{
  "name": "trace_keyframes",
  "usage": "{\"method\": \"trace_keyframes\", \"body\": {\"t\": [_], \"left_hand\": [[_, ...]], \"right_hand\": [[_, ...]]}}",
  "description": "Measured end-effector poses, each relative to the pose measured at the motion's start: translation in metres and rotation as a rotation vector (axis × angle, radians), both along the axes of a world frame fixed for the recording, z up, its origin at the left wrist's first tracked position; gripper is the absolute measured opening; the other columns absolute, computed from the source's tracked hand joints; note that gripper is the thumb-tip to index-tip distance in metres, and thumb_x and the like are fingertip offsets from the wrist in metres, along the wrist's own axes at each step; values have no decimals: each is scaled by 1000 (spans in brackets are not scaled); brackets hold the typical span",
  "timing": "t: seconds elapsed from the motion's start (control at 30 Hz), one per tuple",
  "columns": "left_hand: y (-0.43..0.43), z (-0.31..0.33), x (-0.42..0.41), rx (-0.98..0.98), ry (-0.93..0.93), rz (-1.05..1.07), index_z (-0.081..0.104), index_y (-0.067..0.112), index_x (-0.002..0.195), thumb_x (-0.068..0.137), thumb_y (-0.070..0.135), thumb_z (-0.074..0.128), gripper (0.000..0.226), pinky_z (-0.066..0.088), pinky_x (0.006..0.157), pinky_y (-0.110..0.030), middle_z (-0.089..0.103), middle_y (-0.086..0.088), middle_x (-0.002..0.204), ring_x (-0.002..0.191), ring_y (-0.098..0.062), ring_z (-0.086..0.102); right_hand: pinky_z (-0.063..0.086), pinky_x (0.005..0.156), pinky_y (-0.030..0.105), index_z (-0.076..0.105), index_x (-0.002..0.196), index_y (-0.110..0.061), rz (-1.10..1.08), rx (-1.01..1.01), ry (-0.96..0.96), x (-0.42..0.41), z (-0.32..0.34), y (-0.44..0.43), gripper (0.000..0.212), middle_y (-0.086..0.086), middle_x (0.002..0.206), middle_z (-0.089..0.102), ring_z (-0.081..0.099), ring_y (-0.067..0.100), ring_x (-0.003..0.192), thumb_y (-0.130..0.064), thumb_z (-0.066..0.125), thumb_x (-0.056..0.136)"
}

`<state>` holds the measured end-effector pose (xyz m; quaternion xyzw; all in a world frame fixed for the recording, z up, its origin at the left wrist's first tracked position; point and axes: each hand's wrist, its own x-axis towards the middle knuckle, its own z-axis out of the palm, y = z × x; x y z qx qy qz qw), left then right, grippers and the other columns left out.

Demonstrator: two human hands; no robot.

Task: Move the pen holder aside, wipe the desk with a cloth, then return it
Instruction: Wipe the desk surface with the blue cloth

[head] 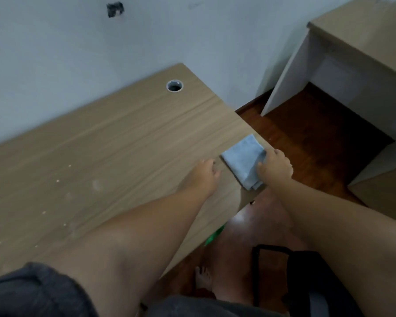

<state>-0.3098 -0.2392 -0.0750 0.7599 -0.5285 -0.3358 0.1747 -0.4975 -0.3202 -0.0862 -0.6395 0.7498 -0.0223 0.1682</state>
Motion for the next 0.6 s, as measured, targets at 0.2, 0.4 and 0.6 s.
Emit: {"method": "trace_keyframes", "body": {"t": [0.2,0.4,0.6], "left_hand": [[-28,-4,-52,62,439,381,57,25,103,78,21,59,25,38,64,-24,62,7,82,83,-17,59],[-36,-3,-66,149,862,747,53,23,92,74,19,71,26,56,66,-34,69,-2,86,76,-20,67],[-13,-1,-56,125,1026,842,53,16,75,83,15,61,10,55,84,-52,69,-14,96,93,-33,67]], "right_hand": [[45,93,46,39,134,-26,42,17,-39,-22,-16,-14,63,9,126,50,50,32,112,-49,58,79],[53,77,43,59,112,-20,31,81,-330,-14,-11,-11,33,7,103,64,56,22,86,-34,58,82],[47,60,31,61,86,-28,158,86,-569,7,11,9,5,-4,80,63,59,16,78,-28,57,83]]}}
